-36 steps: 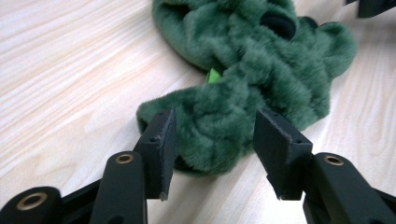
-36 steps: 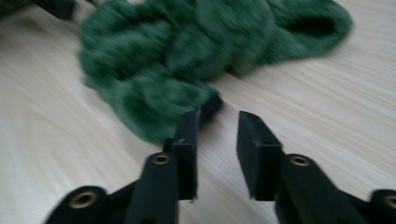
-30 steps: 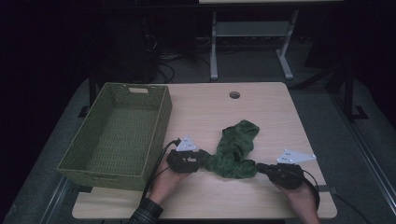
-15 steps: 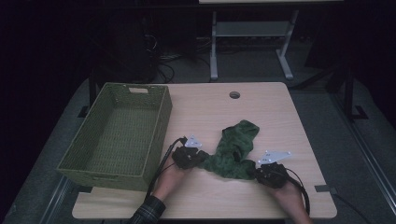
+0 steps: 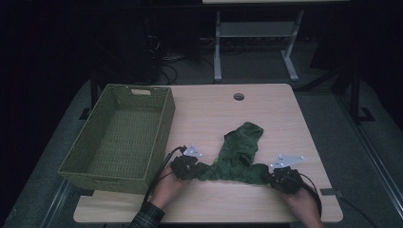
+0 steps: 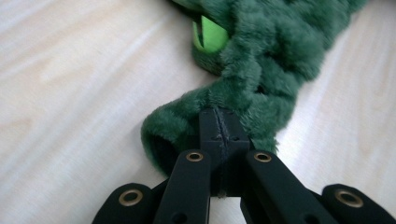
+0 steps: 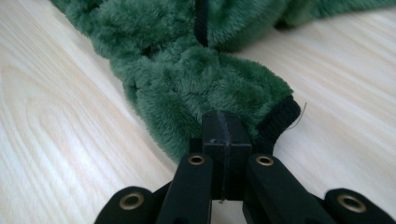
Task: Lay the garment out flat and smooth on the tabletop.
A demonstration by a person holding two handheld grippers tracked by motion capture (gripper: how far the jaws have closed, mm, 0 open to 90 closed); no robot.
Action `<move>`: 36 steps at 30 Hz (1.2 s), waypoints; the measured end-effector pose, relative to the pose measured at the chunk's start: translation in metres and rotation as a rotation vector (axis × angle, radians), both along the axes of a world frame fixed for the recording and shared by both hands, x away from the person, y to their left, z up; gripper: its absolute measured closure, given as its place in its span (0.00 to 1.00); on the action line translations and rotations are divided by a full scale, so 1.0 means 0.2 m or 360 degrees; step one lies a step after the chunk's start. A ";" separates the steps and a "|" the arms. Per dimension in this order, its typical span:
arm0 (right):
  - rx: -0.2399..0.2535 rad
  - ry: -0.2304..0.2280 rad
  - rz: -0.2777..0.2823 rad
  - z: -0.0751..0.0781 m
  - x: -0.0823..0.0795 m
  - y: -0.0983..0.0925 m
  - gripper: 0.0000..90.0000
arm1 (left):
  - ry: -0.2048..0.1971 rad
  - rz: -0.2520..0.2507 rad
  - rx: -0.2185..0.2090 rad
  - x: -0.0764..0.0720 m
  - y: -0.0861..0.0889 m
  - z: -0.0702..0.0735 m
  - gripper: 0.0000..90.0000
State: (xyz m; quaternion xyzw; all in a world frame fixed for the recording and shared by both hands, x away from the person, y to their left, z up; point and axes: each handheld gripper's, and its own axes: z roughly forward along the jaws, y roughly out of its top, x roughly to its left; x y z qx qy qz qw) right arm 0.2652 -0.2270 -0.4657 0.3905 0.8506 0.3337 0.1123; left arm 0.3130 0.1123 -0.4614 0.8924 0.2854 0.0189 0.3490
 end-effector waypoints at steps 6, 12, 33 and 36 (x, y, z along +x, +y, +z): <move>-0.0020 0.0049 -0.0045 0.01 -0.07 -0.09 1.00 | 0.0054 -0.0042 -0.0053 -0.07 0.02 -0.01 1.00; -0.0015 0.0052 -0.0069 0.01 -0.16 -0.14 1.00 | 0.0085 -0.0066 -0.0081 -0.16 0.03 -0.01 1.00; 0.0187 -0.0095 0.0013 0.14 -0.10 -0.09 0.80 | -0.0051 -0.0058 -0.0162 -0.02 -0.04 0.20 0.72; 0.0183 -0.0080 0.0057 0.13 -0.04 -0.02 0.81 | -0.0105 -0.0049 -0.0171 0.07 -0.09 0.24 0.72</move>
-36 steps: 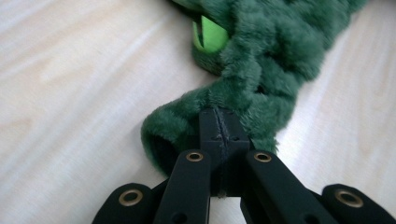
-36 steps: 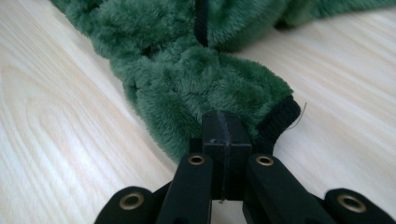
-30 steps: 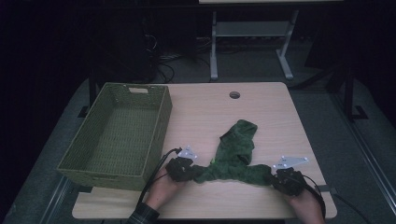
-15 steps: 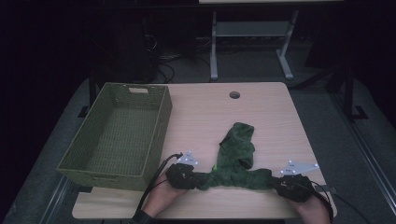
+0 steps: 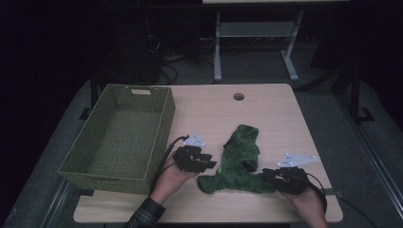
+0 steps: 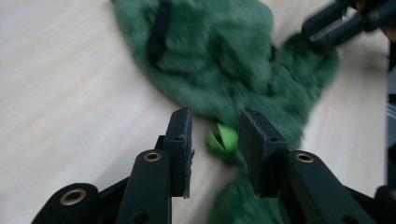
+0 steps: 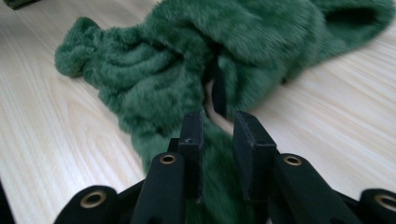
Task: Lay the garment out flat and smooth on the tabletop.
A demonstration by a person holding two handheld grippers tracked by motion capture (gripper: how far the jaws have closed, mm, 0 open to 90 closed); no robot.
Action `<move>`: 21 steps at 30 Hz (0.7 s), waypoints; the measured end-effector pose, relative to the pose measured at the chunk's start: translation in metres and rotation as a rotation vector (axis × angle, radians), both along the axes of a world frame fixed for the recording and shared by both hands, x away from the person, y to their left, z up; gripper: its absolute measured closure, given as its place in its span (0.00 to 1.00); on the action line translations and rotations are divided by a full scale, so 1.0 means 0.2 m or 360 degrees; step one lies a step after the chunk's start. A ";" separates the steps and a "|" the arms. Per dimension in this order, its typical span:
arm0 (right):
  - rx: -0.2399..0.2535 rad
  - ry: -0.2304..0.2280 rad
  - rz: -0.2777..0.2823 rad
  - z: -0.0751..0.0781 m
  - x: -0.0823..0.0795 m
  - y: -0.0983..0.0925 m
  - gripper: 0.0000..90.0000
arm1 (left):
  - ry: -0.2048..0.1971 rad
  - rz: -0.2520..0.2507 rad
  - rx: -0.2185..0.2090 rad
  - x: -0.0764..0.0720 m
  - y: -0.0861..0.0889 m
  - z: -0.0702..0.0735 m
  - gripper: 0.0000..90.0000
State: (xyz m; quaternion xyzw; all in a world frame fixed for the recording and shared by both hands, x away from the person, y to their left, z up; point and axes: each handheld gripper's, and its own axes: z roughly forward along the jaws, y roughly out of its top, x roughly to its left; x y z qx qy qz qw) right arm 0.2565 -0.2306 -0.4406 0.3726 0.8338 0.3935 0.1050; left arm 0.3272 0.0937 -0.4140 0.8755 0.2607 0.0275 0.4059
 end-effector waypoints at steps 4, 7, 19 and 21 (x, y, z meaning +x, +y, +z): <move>-0.0023 0.0016 0.0014 -0.02 0.05 0.05 0.81 | -0.0032 0.0014 -0.0005 0.08 -0.05 0.02 0.71; -0.0052 0.0024 0.0006 -0.03 0.07 0.06 0.80 | -0.0034 0.0014 -0.0009 0.14 -0.09 0.03 0.68; -0.0118 0.0045 -0.0011 -0.08 0.14 0.12 0.76 | -0.0008 -0.0045 0.0019 0.31 -0.26 0.01 0.54; -0.0124 0.0050 -0.0014 -0.09 0.15 0.13 0.76 | -0.0005 -0.0039 0.0014 0.33 -0.27 0.01 0.54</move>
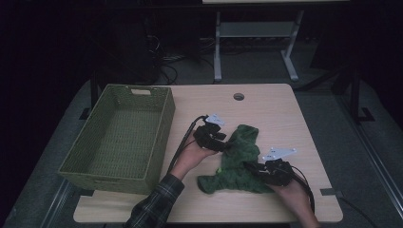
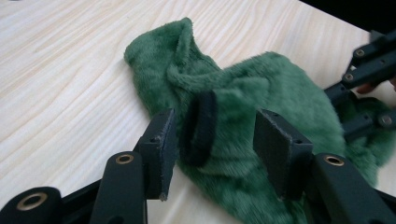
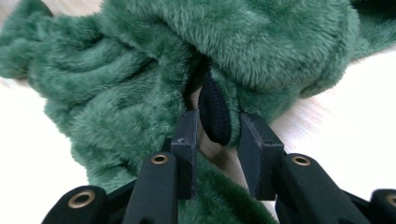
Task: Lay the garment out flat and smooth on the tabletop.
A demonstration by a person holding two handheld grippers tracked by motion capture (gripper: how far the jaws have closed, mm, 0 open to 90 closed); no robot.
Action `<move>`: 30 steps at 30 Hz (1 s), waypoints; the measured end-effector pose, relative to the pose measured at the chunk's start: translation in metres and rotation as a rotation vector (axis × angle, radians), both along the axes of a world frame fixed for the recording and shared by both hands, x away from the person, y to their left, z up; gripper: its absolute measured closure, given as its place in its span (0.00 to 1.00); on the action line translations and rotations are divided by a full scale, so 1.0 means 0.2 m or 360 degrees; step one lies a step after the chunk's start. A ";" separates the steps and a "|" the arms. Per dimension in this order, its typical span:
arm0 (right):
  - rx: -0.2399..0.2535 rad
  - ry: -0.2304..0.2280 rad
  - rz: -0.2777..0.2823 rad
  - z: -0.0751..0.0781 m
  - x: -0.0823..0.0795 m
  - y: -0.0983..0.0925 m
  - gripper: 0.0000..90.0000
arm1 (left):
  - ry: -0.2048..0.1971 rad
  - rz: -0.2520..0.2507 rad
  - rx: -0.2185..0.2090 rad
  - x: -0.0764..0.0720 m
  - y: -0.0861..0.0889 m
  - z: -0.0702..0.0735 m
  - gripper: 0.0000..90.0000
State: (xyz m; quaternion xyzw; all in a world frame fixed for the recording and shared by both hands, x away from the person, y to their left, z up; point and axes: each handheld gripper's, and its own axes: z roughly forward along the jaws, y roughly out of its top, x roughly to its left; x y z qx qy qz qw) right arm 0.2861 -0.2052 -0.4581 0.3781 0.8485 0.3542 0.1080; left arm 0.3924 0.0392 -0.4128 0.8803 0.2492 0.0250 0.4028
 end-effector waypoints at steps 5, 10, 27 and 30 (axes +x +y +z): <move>-0.0042 -0.0010 -0.0023 -0.01 0.02 0.01 0.84 | 0.0056 -0.0025 -0.0001 0.05 -0.06 -0.06 0.59; -0.0048 -0.0018 -0.0034 -0.01 0.02 0.00 0.89 | 0.0070 -0.0082 0.0044 0.05 -0.07 -0.06 0.83; -0.0004 -0.0136 -0.0122 0.09 0.01 -0.13 0.91 | 0.0007 0.0039 -0.0014 -0.03 0.14 0.07 0.95; 0.0012 -0.0194 -0.0110 0.14 0.02 -0.14 0.93 | 0.0015 0.0082 -0.0029 -0.06 0.20 0.07 0.96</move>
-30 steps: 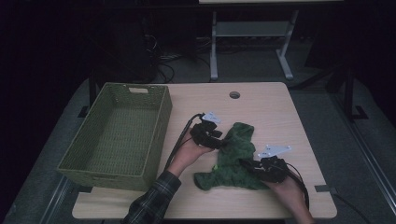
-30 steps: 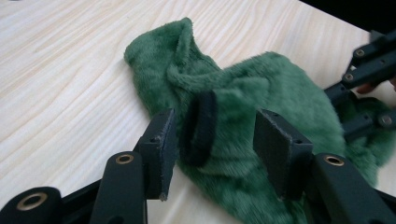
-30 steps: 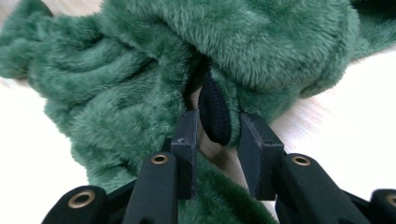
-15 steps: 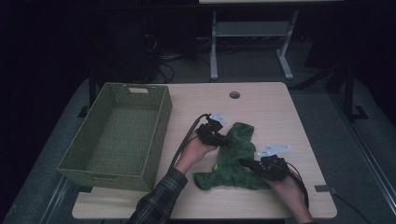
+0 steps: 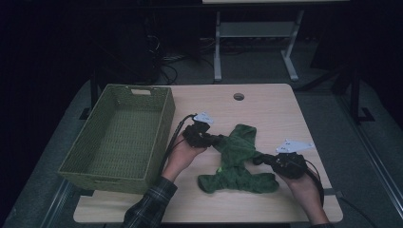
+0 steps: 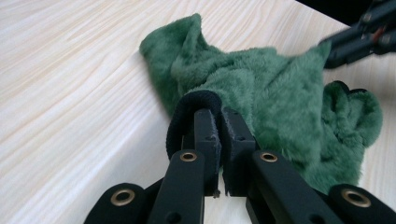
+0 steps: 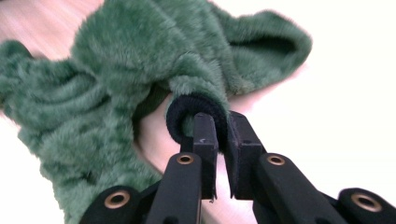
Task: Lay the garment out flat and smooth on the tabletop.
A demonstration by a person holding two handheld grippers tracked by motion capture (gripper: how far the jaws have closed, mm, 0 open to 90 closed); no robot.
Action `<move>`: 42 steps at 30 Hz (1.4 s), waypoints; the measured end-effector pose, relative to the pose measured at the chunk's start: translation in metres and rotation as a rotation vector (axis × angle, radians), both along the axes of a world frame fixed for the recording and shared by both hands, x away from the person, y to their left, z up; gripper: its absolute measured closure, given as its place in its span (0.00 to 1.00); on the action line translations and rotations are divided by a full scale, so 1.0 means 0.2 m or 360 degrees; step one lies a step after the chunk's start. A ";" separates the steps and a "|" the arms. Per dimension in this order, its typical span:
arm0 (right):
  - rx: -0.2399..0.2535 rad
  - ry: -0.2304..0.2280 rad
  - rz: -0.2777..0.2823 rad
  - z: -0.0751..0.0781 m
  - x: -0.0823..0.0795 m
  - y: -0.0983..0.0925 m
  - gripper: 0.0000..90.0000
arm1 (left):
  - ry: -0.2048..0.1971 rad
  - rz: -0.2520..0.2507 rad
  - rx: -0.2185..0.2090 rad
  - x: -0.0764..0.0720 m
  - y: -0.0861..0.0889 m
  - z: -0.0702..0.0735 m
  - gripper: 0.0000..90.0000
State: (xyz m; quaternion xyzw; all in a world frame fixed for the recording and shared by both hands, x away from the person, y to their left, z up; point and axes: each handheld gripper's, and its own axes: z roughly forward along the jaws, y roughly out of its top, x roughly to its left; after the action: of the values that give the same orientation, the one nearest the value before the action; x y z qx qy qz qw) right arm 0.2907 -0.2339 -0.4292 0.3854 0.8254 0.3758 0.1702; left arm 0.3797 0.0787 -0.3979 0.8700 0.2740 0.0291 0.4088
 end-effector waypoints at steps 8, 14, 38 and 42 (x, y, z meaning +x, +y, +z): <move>-0.0015 -0.0071 0.0103 0.08 0.07 0.09 0.93 | 0.0055 0.0152 0.0031 -0.07 0.14 -0.07 0.96; -0.0033 0.0007 0.0168 0.00 0.14 0.19 0.93 | 0.0139 0.0211 0.0152 -0.09 0.18 -0.21 0.95; 0.0083 -0.0001 0.0096 0.07 0.20 0.13 0.69 | -0.0043 0.0280 0.0063 -0.06 0.18 -0.09 0.56; 0.0092 0.0012 0.0045 0.09 0.29 0.12 0.68 | -0.0087 0.0269 0.0035 0.01 0.14 -0.06 0.56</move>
State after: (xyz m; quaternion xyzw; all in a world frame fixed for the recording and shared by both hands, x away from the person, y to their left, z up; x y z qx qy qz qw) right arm 0.3490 -0.2103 -0.4114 0.3797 0.8203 0.4004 0.1506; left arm 0.3816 0.1074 -0.4097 0.8470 0.3349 0.0902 0.4027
